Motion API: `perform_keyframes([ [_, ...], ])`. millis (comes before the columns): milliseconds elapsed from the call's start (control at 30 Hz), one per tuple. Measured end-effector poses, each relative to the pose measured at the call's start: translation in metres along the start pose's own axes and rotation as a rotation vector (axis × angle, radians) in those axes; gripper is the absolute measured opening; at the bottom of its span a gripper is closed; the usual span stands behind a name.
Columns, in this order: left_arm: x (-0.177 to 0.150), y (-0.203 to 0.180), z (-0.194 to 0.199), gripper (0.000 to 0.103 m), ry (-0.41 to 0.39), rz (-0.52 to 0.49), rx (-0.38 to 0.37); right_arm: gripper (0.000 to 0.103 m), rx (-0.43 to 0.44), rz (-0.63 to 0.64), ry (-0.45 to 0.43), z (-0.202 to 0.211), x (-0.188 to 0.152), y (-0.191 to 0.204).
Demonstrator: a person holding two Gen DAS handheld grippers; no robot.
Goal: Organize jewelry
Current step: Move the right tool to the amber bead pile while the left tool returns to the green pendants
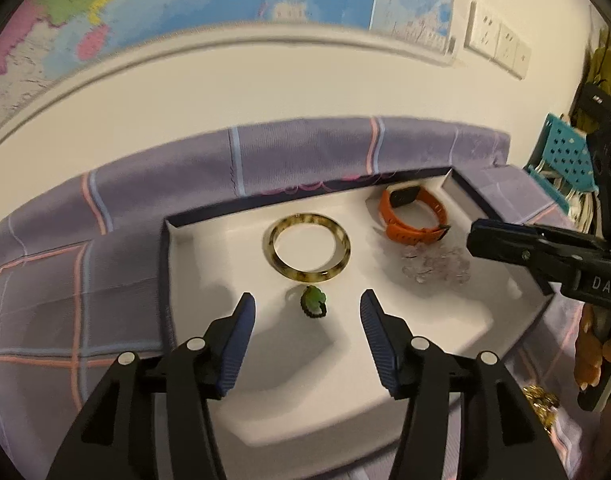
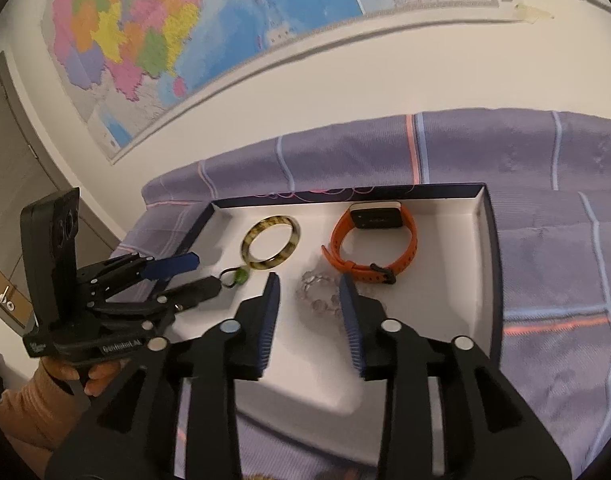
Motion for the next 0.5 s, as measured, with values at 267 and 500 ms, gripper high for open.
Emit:
perform_keyframes([
  [267,-0.021,-0.015,0.054,0.057,-0.082,-0.011,-0.081,0.04,0.049,0.09,-0.016,0.055,-0.036,0.024],
  [500,-0.059,-0.036,0.072,0.057,-0.073,-0.043,-0.123,0.035,0.015,0.213,0.075,0.072,-0.107,0.043],
])
Point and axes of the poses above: each gripper's, at about its wrist camera, not at the fingertips, and z roughly against the way its jaws point, y to its left, x to its top, the point moved 10 cm from there along -z, roughly the way its jaws point, and after that the axes turned 6 degrees about -z, right-handed, at the moved point
